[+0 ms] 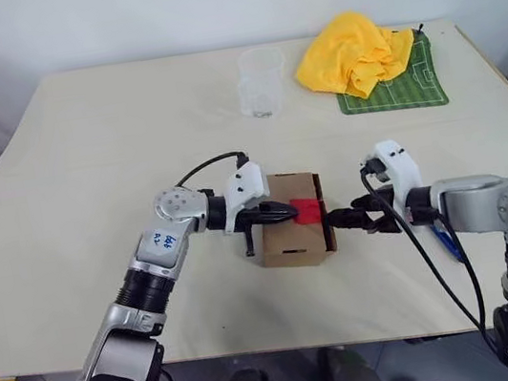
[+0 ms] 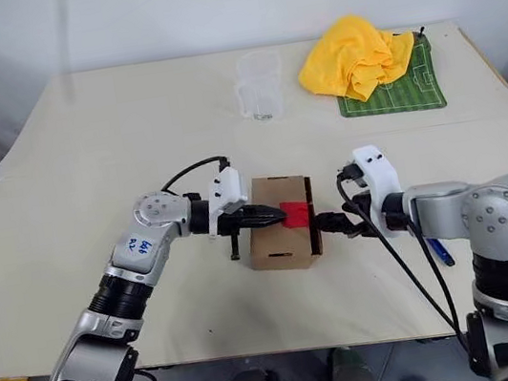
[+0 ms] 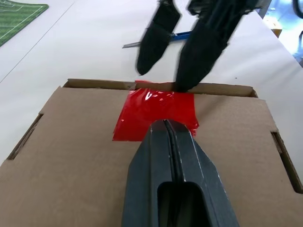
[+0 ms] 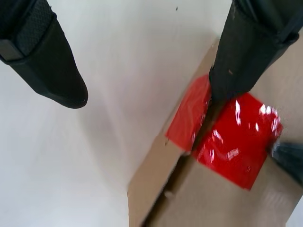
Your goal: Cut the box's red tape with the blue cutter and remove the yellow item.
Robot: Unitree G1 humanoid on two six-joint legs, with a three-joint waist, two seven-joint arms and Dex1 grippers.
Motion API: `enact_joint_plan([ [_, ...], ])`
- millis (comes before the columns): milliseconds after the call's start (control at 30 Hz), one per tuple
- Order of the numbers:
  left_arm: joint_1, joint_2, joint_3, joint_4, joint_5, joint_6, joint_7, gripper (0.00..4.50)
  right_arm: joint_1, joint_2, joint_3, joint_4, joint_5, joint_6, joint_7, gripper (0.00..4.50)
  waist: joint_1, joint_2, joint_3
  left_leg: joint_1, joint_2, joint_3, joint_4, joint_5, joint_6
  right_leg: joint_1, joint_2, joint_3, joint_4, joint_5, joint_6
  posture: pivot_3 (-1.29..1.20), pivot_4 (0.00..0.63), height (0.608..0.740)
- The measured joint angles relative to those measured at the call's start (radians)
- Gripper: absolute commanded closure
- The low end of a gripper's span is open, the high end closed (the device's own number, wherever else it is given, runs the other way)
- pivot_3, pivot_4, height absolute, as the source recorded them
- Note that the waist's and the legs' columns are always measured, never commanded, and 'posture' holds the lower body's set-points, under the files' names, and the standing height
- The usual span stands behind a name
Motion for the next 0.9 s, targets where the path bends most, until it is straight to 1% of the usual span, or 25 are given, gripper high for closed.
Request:
enact_joint_plan([
  [167,0.0,-0.005,-0.005,0.001,0.019,-0.025,0.005,4.5,-0.042,-0.012,0.071,0.006,-0.064,-0.009,0.016,0.16,0.0,0.0,0.0,0.001,-0.001,0.0,0.0,0.0,0.0,0.0,0.0,0.0,0.0,0.0,0.0,0.0,0.15,0.74],
  [300,0.0,-0.011,-0.007,0.001,0.027,-0.03,0.008,4.5,-0.028,-0.084,0.148,-0.035,-0.117,-0.066,0.067,0.16,0.001,-0.001,-0.001,0.001,-0.001,0.0,0.0,0.0,0.0,0.001,0.0,0.0,0.0,0.0,0.001,0.0,0.15,0.74],
  [367,0.002,-0.012,-0.006,0.001,0.027,-0.032,0.008,4.5,-0.019,-0.099,0.163,-0.044,-0.134,-0.086,0.081,0.16,0.001,-0.001,-0.001,0.001,-0.001,0.0,0.0,0.001,0.0,0.001,0.0,0.0,0.0,0.0,0.001,0.0,0.15,0.74],
  [433,0.007,-0.017,-0.008,-0.001,0.028,-0.03,0.01,4.5,0.021,-0.168,0.207,-0.06,-0.183,-0.143,0.112,0.16,0.004,-0.002,-0.002,0.001,-0.002,-0.001,0.0,0.001,0.001,0.001,0.0,-0.001,0.0,0.0,0.001,0.0,0.15,0.74],
  [467,0.009,-0.017,-0.006,-0.002,0.028,-0.03,0.01,4.5,0.04,-0.183,0.216,-0.05,-0.208,-0.153,0.115,0.16,0.005,-0.003,-0.002,0.0,-0.002,-0.001,0.0,0.001,0.001,0.001,0.0,0.0,-0.001,0.0,0.001,0.0,0.15,0.74],
  [600,0.01,-0.016,-0.003,-0.002,0.028,-0.026,0.008,4.5,0.059,-0.189,0.25,-0.037,-0.273,-0.201,0.137,0.16,0.0,-0.002,-0.002,0.0,-0.003,0.0,-0.001,0.001,0.001,0.0,-0.001,0.0,0.0,0.001,0.001,0.0,0.15,0.74],
  [900,0.01,-0.019,-0.003,-0.004,0.028,-0.022,0.011,4.5,0.092,-0.178,0.277,-0.036,-0.371,-0.271,0.174,0.16,0.003,-0.002,-0.002,0.0,-0.003,-0.001,-0.001,0.001,0.001,0.0,-0.002,0.0,-0.001,0.001,0.001,0.0,0.15,0.74],
])
